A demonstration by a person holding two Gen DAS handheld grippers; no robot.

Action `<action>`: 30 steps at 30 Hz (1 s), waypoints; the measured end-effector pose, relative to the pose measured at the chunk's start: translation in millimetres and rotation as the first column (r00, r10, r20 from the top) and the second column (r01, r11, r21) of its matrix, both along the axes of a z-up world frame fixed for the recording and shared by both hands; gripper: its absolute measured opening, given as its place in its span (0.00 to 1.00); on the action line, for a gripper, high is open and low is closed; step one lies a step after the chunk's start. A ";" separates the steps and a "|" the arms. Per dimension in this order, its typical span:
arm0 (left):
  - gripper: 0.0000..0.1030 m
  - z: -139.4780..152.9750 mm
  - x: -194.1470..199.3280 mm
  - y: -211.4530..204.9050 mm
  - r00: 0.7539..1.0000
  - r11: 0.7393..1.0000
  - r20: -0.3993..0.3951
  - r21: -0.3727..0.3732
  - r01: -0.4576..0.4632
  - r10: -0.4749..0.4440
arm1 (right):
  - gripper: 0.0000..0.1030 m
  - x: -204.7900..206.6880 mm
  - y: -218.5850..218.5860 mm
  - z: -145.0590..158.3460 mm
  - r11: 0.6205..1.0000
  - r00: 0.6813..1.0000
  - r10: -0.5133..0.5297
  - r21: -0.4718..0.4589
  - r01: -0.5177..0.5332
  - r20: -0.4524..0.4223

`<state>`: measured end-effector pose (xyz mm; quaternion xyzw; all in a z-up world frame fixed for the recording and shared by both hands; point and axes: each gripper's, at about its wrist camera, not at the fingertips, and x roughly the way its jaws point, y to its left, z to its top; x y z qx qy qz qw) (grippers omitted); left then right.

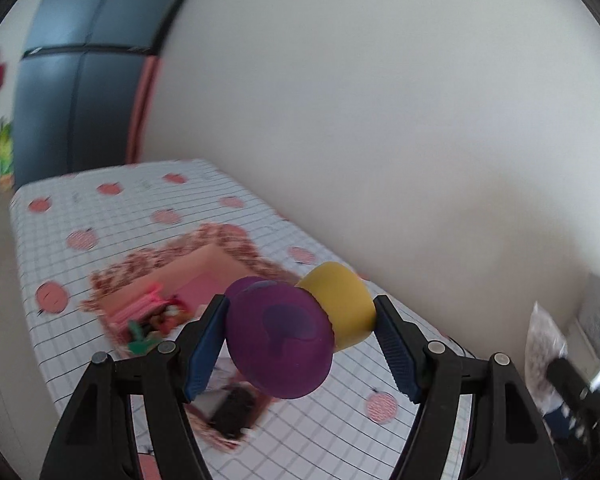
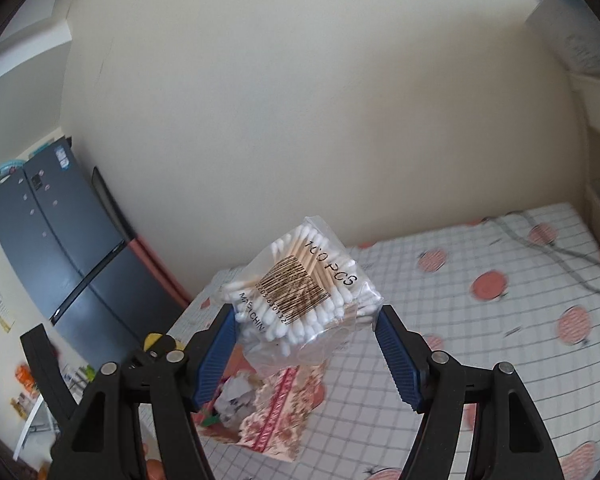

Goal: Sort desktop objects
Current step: 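Carry the toys and swab bag over the gift box with both tools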

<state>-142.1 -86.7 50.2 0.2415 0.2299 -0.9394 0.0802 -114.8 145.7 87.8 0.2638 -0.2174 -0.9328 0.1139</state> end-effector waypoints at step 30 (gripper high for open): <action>0.71 -41.6 31.5 -143.5 0.951 0.917 0.101 0.250 -0.310 0.293 | 0.71 -43.3 -133.1 -79.3 0.962 0.955 0.248 0.080 -0.263 0.160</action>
